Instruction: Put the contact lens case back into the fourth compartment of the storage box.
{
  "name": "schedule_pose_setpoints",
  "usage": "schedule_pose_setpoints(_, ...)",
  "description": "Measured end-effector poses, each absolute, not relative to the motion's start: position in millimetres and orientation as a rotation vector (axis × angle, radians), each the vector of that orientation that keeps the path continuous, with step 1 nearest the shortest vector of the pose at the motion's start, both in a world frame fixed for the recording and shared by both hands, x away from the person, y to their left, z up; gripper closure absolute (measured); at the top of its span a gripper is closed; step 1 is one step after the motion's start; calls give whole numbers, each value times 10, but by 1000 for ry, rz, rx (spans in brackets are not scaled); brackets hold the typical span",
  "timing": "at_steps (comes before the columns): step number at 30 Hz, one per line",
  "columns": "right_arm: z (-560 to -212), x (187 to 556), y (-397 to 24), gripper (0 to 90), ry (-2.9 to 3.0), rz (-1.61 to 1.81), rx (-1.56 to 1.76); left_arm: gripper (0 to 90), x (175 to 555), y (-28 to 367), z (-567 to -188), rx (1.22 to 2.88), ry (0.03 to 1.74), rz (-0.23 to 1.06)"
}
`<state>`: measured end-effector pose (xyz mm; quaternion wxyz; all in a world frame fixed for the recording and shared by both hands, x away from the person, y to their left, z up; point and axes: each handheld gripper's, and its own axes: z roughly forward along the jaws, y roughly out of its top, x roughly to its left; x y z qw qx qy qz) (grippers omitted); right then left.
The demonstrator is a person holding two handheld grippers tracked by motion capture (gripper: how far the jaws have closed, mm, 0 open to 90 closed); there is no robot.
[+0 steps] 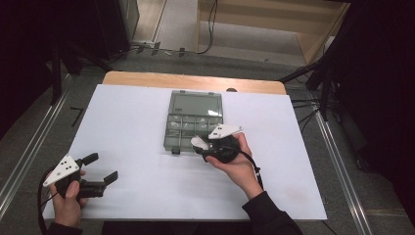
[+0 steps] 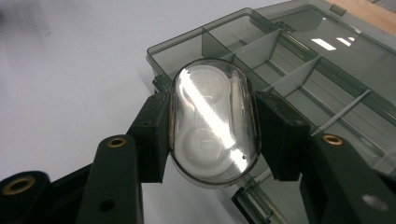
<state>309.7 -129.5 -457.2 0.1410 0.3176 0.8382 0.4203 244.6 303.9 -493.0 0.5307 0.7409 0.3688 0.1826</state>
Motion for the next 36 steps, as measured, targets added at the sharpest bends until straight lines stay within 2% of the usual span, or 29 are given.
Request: schedule_pose_setpoints(36,-4477,3342,-1538,467,2355,1215,1013,0,2447,3037,-4932,1767,882,436)
